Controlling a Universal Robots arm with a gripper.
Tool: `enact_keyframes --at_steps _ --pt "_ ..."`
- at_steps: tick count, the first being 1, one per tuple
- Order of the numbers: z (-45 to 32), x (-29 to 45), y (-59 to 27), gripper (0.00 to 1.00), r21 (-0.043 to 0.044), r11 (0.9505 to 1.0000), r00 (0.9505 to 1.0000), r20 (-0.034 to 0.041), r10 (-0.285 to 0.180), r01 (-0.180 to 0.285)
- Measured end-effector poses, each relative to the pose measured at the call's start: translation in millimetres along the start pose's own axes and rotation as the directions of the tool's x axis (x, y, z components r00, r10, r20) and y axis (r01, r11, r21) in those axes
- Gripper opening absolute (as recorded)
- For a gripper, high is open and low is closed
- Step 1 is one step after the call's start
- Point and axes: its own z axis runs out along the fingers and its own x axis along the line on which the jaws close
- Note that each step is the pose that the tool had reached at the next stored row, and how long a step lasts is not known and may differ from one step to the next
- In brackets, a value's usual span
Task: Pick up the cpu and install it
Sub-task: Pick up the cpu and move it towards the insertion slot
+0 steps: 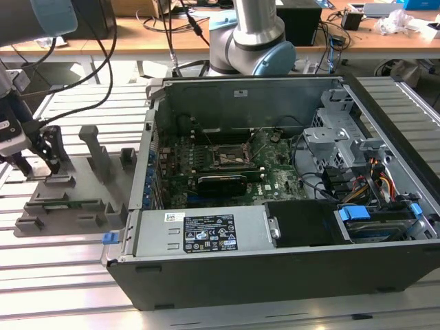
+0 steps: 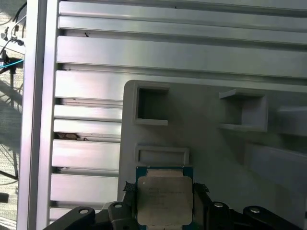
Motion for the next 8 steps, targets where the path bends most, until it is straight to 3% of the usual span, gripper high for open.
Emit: enact_keyframes --at_steps 8 --pt "-17.8 -0.3 -0.2 0.55 -0.0001 1.0 1.0 0.0001 0.0 0.0"
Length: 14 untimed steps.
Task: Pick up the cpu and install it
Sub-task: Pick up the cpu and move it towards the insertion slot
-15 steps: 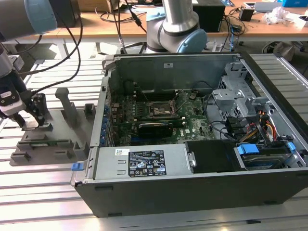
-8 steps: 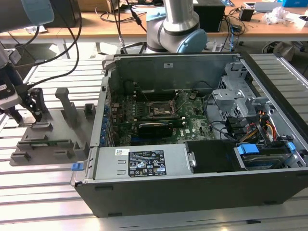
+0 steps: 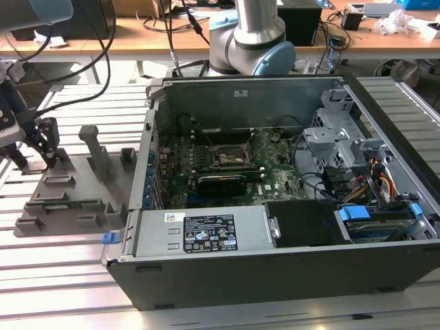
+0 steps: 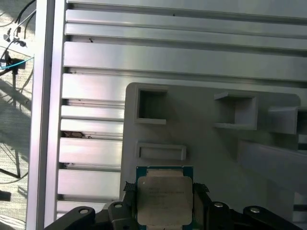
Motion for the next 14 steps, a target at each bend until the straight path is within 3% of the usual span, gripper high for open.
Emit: enact_keyframes --at_steps 14 --pt "-21.1 -0.4 -0.2 0.55 0.0001 1.0 1.0 0.0 0.0 0.0"
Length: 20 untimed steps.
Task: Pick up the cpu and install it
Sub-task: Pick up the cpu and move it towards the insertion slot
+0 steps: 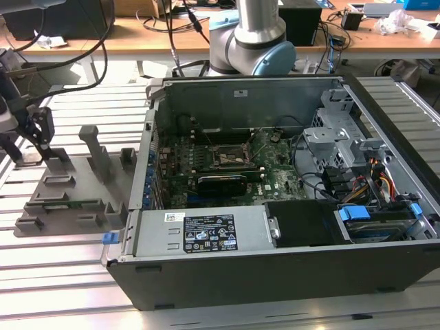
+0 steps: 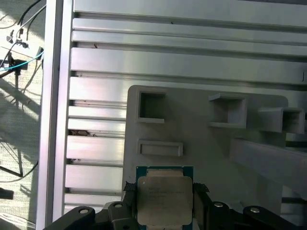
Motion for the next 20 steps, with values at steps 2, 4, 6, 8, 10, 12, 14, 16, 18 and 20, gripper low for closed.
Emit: enact_keyframes --at_steps 2,4,6,8,10,12,14,16,18,20 --pt "-2.5 -0.1 0.0 0.55 0.0 1.0 1.0 0.0 0.0 0.0" --pt "-6.0 -0.1 -0.1 0.55 0.0 1.0 1.0 -0.0001 0.0 0.0" --pt "-11.7 -0.2 -0.1 0.55 0.0 1.0 1.0 -0.0001 0.0 0.0" --pt "-15.2 -0.3 -0.1 0.55 0.0 1.0 1.0 0.0 0.0 0.0" --pt "-18.5 -0.3 -0.2 0.55 0.0 1.0 1.0 0.0 0.0 0.0" --pt "-23.4 -0.4 -0.2 0.55 0.0 1.0 1.0 -0.0001 0.0 0.0" --pt "-26.2 -0.5 -0.2 0.55 -0.0001 1.0 1.0 0.0 0.0 0.0" --pt "-32.6 -0.6 -0.3 0.55 0.0 1.0 1.0 0.0 0.0 0.0" --pt "-39.1 -0.7 -0.4 0.55 0.0 1.0 1.0 -0.0001 0.0 0.0" --pt "-47.0 -0.8 -0.4 0.55 -0.0001 1.0 1.0 0.0 0.0 0.0"
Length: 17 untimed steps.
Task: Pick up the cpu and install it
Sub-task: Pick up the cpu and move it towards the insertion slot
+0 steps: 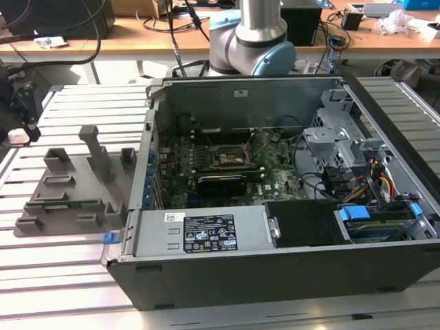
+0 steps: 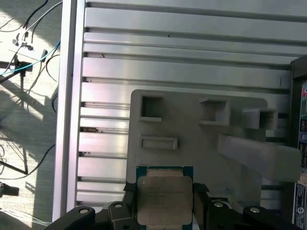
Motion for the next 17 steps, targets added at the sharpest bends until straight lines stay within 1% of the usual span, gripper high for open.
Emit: enact_keyframes --at_steps 3,7,8,9,12,13,16,17 --pt "-7.0 -0.1 -0.1 0.55 0.0 1.0 1.0 -0.0001 0.0 0.0" --pt "-24.2 -0.4 -0.2 0.55 0.0 1.0 1.0 0.0 0.0 0.0" --pt "-29.6 -0.5 -0.3 0.55 0.0 1.0 1.0 -0.0001 0.0 0.0" --pt "-32.0 -0.5 -0.3 0.55 0.0001 1.0 1.0 0.0 0.0 0.0" --pt "-42.2 -0.7 -0.4 0.55 0.0 1.0 1.0 0.0 0.0 0.0" --pt "-48.9 -0.8 -0.5 0.55 0.0001 1.0 1.0 -0.0001 0.0 0.0" --pt "-57.8 -1.0 -0.5 0.55 0.0 1.0 1.0 0.0 0.0 0.0" --pt "-63.1 -1.1 -0.6 0.55 0.0001 1.0 1.0 -0.0001 0.0 0.0"
